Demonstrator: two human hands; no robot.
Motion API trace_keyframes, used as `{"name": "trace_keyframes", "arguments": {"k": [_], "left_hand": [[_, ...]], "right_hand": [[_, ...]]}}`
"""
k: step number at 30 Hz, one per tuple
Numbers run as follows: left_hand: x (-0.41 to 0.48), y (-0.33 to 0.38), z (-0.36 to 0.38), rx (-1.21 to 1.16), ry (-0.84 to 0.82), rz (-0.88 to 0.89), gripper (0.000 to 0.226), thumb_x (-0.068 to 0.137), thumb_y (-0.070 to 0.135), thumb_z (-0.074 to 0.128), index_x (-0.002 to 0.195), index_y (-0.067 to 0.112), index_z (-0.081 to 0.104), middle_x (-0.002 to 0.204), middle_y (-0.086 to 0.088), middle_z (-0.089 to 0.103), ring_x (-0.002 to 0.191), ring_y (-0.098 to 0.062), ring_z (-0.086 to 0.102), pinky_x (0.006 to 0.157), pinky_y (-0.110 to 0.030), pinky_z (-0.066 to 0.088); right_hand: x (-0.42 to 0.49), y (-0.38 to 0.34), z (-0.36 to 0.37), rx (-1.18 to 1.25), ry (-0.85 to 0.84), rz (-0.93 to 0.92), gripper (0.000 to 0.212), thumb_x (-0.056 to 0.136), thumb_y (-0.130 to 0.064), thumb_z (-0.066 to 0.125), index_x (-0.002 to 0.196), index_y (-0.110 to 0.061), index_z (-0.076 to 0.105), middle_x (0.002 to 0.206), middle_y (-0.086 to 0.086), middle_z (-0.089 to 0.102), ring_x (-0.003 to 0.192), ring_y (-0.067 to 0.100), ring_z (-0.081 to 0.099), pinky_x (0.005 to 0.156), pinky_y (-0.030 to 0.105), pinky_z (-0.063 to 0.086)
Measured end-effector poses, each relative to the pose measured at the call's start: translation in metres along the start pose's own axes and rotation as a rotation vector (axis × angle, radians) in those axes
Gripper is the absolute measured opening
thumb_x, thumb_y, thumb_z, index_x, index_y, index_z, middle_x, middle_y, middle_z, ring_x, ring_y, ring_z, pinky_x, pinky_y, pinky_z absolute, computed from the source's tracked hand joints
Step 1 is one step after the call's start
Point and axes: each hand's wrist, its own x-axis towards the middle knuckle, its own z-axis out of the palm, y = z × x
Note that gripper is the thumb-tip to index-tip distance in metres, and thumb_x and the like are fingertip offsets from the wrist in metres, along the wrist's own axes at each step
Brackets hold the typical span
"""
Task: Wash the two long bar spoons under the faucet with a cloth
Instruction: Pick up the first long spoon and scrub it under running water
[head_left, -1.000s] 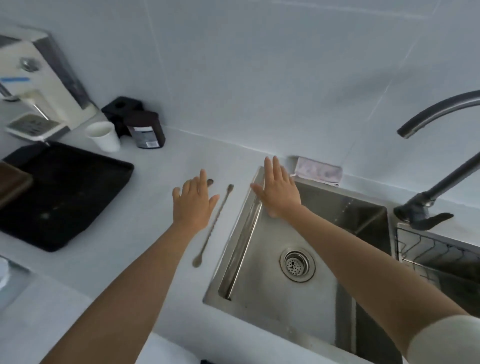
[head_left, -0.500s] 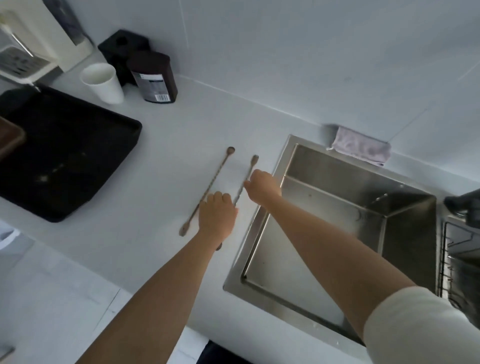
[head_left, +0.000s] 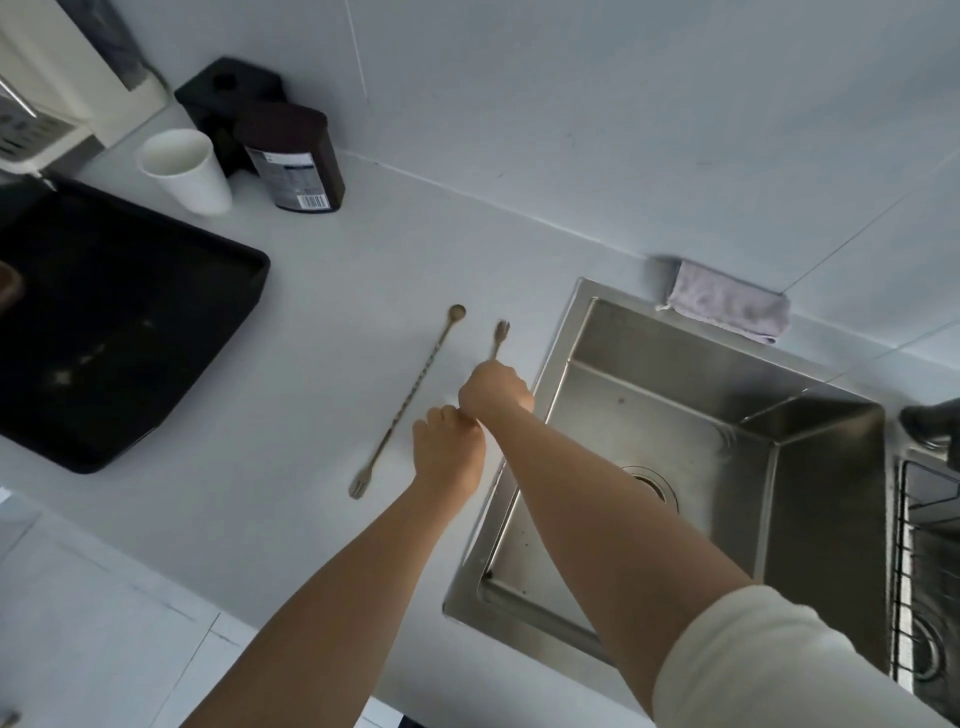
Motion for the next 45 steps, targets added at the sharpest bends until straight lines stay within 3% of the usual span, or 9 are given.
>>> {"name": "trace_keyframes", "arguments": {"k": [5,9,11,14,18,27,38,42,45], "left_hand": [[0.0,-0.002,0.002,-0.015,-0.036,0.045,0.027,0.089,0.002,0.045,0.116,0.002,0.045,0.113,-0.01,0.057,0.106,-0.024,0.054,0.084,-0.028,0.042],[0.002,-0.005,-0.012,-0.079,-0.032,0.094,0.022,0.094,0.003,0.035,0.115,0.002,0.042,0.106,-0.01,0.065,0.096,-0.025,0.064,0.052,-0.021,0.03],[0.003,-0.005,-0.021,-0.149,-0.004,0.114,0.021,0.097,0.006,0.03,0.115,0.002,0.041,0.102,-0.013,0.066,0.088,-0.026,0.064,0.049,-0.023,0.027],[0.002,0.0,-0.036,-0.276,0.05,0.17,0.022,0.099,0.01,0.031,0.116,0.003,0.044,0.089,-0.015,0.065,0.07,-0.024,0.053,0.051,-0.026,0.032],[0.003,0.019,-0.055,-0.344,0.119,0.319,0.026,0.099,0.018,0.037,0.116,0.007,0.052,0.093,-0.018,0.069,0.076,-0.031,0.06,0.059,-0.028,0.034],[0.016,0.073,-0.091,-0.295,0.167,0.471,0.023,0.097,0.019,0.044,0.101,0.006,0.063,0.093,-0.016,0.07,0.087,-0.033,0.062,0.066,-0.032,0.043],[0.049,0.11,-0.126,-0.082,0.234,0.556,0.019,0.095,0.025,0.045,0.091,0.015,0.06,0.077,-0.003,0.062,0.073,-0.025,0.059,0.069,-0.032,0.05],[0.058,0.128,-0.132,-0.063,0.251,0.595,0.014,0.092,0.024,0.048,0.088,0.014,0.058,0.069,0.0,0.053,0.066,-0.024,0.049,0.067,-0.032,0.05],[0.066,0.141,-0.135,-0.029,0.248,0.606,0.012,0.091,0.025,0.051,0.087,0.014,0.057,0.067,0.0,0.05,0.063,-0.024,0.044,0.062,-0.03,0.043]], "right_hand": [[-0.002,0.004,-0.007,0.121,-0.01,0.022,0.027,0.084,-0.002,0.047,0.06,-0.011,0.038,0.063,0.0,0.043,0.06,0.017,0.046,0.053,0.024,0.036],[-0.006,0.012,-0.023,0.258,0.017,-0.01,0.027,0.083,-0.004,0.047,0.059,-0.011,0.038,0.059,0.0,0.043,0.051,0.013,0.04,0.046,0.02,0.029],[-0.01,0.02,-0.033,0.337,0.048,-0.023,0.028,0.082,-0.005,0.048,0.057,-0.011,0.036,0.056,0.0,0.04,0.048,0.013,0.037,0.045,0.019,0.028],[-0.018,0.037,-0.048,0.48,0.101,-0.025,0.026,0.08,-0.008,0.051,0.057,-0.009,0.04,0.055,0.002,0.042,0.05,0.016,0.041,0.049,0.022,0.032],[-0.027,0.065,-0.067,0.757,0.187,0.031,0.022,0.08,-0.008,0.053,0.059,-0.01,0.047,0.068,0.01,0.054,0.063,0.022,0.051,0.063,0.031,0.045],[-0.057,0.132,-0.111,1.131,0.168,-0.077,0.031,0.088,-0.002,0.057,0.058,-0.009,0.055,0.055,0.005,0.049,0.035,0.005,0.043,0.037,0.013,0.038],[-0.067,0.229,-0.171,1.398,0.25,-0.113,0.006,0.092,-0.019,0.055,0.09,-0.013,0.054,0.086,0.007,0.059,0.076,0.017,0.058,0.072,0.026,0.049],[-0.055,0.251,-0.188,1.582,0.297,-0.125,0.024,0.096,-0.024,0.048,0.114,-0.009,0.048,0.102,0.008,0.059,0.095,0.022,0.059,0.082,0.029,0.049],[-0.049,0.255,-0.201,1.683,0.32,-0.089,0.024,0.099,-0.025,0.04,0.112,-0.007,0.05,0.106,0.012,0.059,0.102,0.026,0.057,0.087,0.033,0.044]]}}
